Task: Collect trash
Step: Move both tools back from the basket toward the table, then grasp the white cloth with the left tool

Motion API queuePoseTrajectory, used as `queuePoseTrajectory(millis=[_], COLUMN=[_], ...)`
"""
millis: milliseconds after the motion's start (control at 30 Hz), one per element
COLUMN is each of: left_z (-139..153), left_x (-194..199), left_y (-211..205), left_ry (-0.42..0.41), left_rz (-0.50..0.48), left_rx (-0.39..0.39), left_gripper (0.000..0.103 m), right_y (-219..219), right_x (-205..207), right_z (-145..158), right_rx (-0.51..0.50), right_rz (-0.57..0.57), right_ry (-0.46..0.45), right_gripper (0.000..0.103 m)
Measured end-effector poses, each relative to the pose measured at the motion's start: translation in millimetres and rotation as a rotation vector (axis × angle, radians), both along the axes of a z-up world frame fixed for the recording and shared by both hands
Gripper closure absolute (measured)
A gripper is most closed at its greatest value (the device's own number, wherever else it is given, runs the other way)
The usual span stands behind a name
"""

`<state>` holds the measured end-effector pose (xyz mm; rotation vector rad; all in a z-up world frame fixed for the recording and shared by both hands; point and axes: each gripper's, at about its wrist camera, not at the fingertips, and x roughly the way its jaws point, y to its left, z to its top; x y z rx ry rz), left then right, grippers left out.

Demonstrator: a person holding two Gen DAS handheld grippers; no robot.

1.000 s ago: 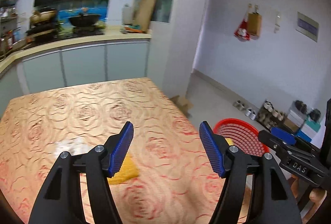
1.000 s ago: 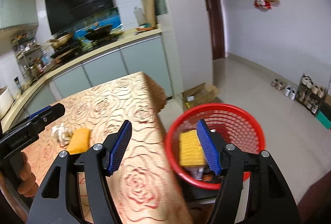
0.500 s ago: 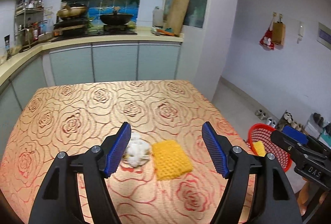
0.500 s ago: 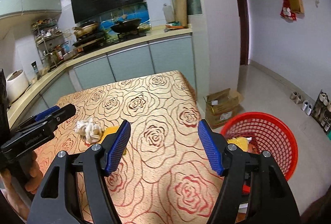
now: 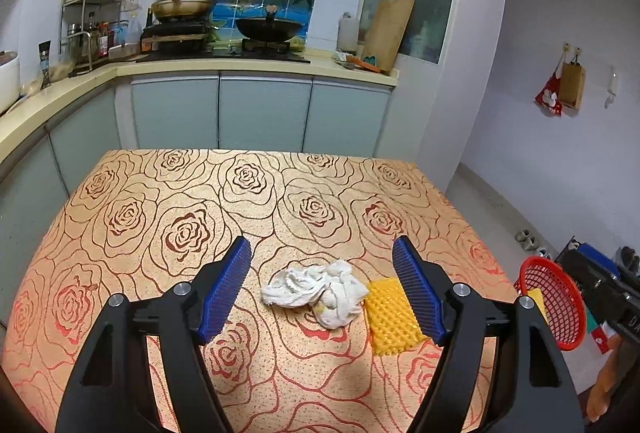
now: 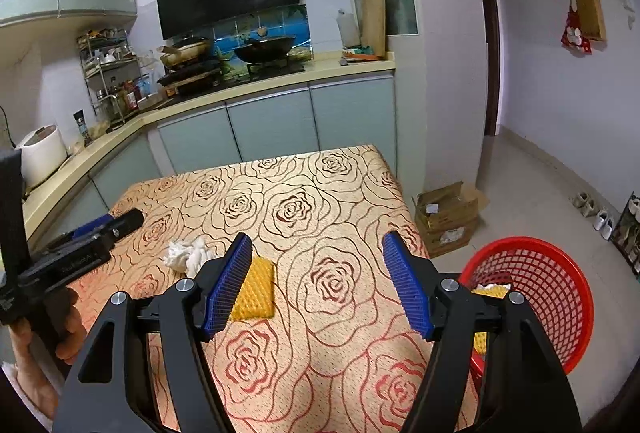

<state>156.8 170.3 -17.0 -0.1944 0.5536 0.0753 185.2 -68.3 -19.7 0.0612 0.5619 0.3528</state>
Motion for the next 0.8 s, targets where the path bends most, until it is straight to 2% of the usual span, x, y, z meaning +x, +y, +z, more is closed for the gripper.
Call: queuePoseTrajectory(millis=[400,633,800], left_z=[-40,-57,-67], left_x=[35,53,66], left_y=[-12,-14,-14], left_ry=[0.119,0.167,0.215], left_rz=[-0.049,-0.069,-0.075], left_rx=[0.047,0.042,0.05], left_gripper=[0.032,0.033,0.045], right_y=[1,1,6], right_x=[10,16,19], right_z=[-8,-11,-14], right_rx=[-0.024,-0.027,-0.035], right_rz=[-0.011,-0.021,-0.009], right_ry=[0.022,0.032,0.037], right_gripper=[0.033,0.033,0.033])
